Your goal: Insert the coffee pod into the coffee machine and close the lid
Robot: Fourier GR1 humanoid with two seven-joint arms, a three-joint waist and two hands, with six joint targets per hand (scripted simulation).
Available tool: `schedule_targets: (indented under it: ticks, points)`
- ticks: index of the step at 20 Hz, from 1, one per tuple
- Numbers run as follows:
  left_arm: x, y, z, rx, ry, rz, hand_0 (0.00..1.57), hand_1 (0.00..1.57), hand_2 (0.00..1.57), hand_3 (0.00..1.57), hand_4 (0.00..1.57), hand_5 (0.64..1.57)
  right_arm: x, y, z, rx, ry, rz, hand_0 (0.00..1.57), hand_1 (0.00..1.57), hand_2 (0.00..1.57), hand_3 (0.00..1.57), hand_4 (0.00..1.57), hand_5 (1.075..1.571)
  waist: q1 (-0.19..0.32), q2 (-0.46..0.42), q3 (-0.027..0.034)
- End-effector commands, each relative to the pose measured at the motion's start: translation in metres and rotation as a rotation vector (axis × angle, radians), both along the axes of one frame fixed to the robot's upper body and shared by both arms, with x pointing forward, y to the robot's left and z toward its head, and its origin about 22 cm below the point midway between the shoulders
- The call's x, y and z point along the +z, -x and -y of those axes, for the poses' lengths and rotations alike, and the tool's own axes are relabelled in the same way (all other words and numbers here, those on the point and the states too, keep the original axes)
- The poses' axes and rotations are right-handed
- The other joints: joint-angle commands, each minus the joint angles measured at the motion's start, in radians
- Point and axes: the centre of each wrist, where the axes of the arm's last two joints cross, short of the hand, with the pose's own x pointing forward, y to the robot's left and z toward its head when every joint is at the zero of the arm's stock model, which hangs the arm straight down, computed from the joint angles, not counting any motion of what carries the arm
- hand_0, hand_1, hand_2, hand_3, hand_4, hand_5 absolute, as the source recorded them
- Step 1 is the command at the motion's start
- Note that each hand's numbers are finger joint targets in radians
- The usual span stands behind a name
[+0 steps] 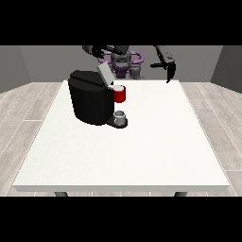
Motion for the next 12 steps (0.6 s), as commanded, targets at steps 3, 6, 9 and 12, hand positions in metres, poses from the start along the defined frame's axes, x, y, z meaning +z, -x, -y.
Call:
schedule_targets:
  ticks: [3, 6, 9, 12]
  points:
    - [0.024, -0.011, 0.031, -0.054, -0.026, 0.075, 0.0, 0.0, 0.0, 0.0, 0.32, 1.571, 0.014, -0.037, 0.033, -0.091, -0.026, -0.003, 0.0, 0.0, 0.0, 0.0, 0.33, 1.571, 0.048, 0.06, 0.0005]
    - [0.019, 0.001, 0.012, -0.047, -0.026, 0.101, 0.0, 0.0, 0.0, 0.0, 0.38, 1.571, 0.005, -0.043, 0.032, -0.099, -0.002, 0.025, 0.0, 0.0, 0.0, 0.0, 0.41, 1.571, 0.039, 0.095, 0.0002]
    - [0.025, 0.016, -0.008, -0.036, -0.012, 0.04, 0.0, 0.0, 0.0, 0.0, 0.38, 1.571, -0.007, -0.04, 0.065, -0.139, 0.007, -0.035, 0.0, 0.0, 0.0, 0.0, 0.37, 1.571, 0.053, 0.05, 0.0004]
    - [0.022, 0.008, -0.004, 0.004, 0.004, 0.084, 0.0, 0.0, 0.0, 0.0, 0.31, 1.571, 0.004, -0.059, 0.044, -0.116, -0.017, -0.009, 0.0, 0.0, 0.0, 0.0, 0.41, 1.571, 0.041, 0.109, 0.0001]
